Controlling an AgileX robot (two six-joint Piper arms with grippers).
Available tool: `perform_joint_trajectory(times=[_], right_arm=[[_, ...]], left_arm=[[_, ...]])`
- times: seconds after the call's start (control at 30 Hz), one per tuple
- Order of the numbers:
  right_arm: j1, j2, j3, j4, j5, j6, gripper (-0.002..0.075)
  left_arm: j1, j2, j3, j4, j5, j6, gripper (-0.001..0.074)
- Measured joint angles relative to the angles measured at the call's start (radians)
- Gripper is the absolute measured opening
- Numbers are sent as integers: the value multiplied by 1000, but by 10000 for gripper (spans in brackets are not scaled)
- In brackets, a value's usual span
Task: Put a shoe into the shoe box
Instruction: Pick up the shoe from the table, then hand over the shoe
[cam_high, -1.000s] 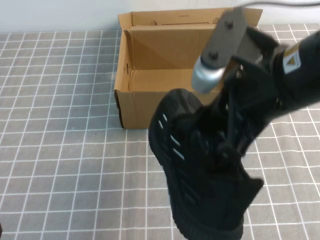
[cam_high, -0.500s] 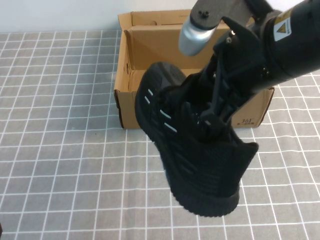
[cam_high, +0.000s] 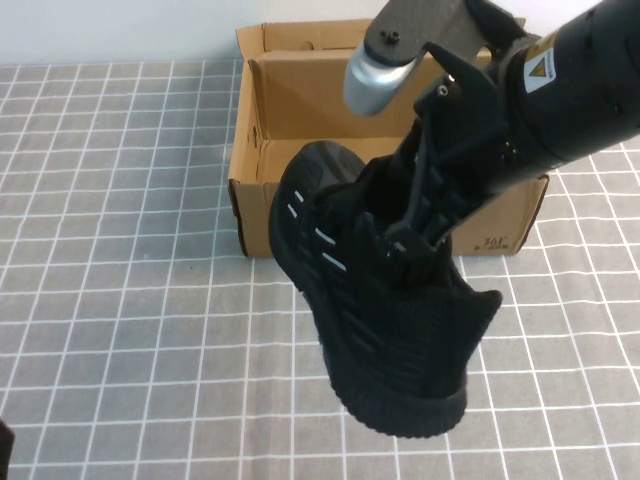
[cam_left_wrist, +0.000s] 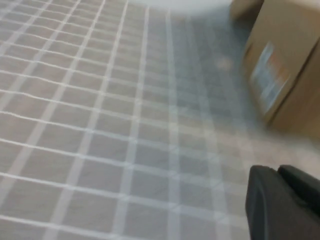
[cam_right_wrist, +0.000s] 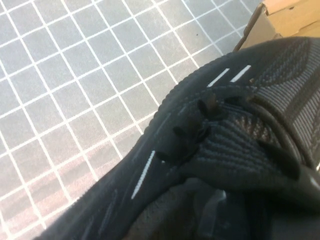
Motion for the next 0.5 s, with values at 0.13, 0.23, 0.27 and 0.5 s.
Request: perform_joint_trajectory(times=[0.13,0.23,0.27,0.5], right_arm=[[0,11,-23,0,-2,23,-6],[0,29,-43,0,-4,31,-6],[0,34,-49,0,-4,33,-6],[0,80,-99,0,22,87,-6]], left_arm=[[0,0,0,-196,-129,-71,-1],[0,0,0,-240,-195,-80,-1],[0,0,0,-248,-204,-82,-1],[0,0,-21,-264,-162,-83,-1]])
